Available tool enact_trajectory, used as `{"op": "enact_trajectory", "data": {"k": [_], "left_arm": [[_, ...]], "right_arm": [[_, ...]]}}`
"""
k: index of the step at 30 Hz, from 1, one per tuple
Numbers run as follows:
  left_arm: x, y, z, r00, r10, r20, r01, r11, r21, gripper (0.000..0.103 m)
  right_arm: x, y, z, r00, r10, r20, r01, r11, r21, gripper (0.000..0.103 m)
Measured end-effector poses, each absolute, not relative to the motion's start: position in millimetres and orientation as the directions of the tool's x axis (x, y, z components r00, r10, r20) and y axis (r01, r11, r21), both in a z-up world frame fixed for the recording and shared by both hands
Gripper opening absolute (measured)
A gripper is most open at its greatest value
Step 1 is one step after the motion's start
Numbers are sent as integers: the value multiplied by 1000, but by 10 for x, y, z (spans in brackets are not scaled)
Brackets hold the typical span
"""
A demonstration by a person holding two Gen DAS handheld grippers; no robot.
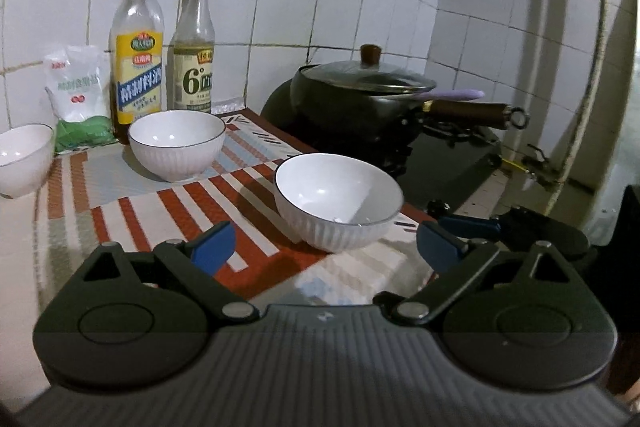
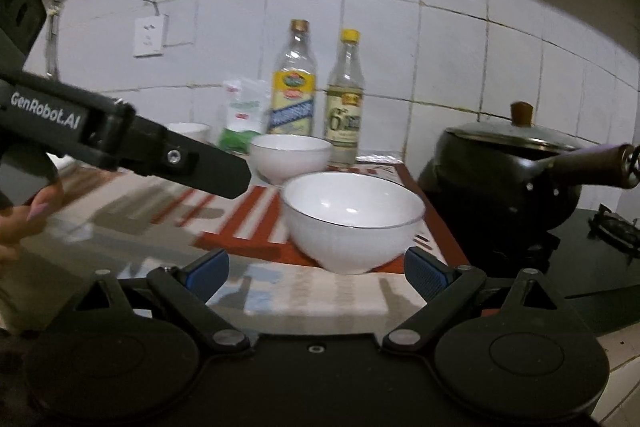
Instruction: Organize plates and bowls
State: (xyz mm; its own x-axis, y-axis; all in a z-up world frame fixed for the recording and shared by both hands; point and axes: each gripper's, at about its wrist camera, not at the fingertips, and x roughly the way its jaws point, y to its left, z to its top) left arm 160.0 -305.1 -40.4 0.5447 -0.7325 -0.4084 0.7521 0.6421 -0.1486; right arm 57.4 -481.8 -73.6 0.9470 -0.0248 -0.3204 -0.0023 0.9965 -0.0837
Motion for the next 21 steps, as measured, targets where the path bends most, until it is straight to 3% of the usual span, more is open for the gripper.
{"op": "enact_trajectory", "data": {"k": [14,19,21], "left_arm": [[2229,-3427,-543,546,-700,-460,673,693,-257,81],[2447,-3496,-568,528,-687,-500,642,708,-294,56],[2536,-3509,-614,506,-688,-521,625,708,-328,38]], "right_arm": [[1111,-5165,-857,934,31,-356,-28,999,15,97],[1215,-5177,-871,930,55,-364,-49,998,25,100],[1243,-5155,-885,930,52,-363,-49,999,17,100]]}}
